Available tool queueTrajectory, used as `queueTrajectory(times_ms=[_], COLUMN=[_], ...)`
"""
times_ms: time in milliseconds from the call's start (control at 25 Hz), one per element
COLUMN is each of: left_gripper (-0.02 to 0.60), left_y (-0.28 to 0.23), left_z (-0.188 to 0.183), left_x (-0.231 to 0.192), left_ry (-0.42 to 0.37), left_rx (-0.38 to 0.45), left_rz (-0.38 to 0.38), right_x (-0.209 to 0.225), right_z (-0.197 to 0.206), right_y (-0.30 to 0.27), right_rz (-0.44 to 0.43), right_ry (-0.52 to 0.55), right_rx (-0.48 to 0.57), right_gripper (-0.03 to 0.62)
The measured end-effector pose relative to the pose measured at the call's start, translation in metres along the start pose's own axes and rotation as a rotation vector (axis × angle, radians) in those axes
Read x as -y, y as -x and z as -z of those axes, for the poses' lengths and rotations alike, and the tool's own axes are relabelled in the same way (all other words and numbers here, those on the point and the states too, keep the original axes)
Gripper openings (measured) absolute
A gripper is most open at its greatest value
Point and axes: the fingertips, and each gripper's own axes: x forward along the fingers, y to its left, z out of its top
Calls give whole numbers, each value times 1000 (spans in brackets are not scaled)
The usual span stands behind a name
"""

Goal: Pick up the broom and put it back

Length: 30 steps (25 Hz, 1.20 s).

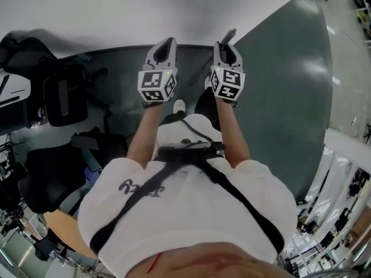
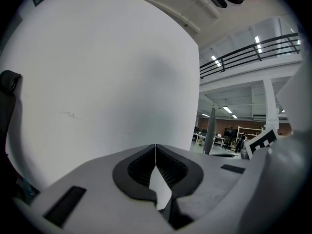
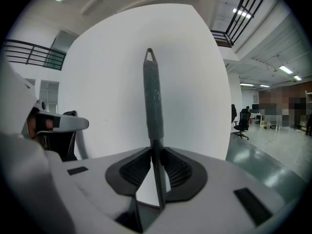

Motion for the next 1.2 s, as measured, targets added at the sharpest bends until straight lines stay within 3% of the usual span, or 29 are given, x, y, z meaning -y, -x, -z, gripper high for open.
queueTrajectory(times_ms=[680, 920, 1200], left_gripper=[12, 12, 12], left_y=[-28, -55, -83], left_z=[109, 137, 168], left_x=[-26, -35, -45], left_ry=[36, 59, 59], left_rx=[-169, -194, -228], left_rz=[-47, -58, -62], right_x=[5, 13, 43], right_z=[133, 170, 213], right_y=[-57, -91, -129], right_rz=[22, 37, 104], right_ry=[-45, -47, -82], right_rx=[-264, -328, -403], right_gripper=[95, 95, 95])
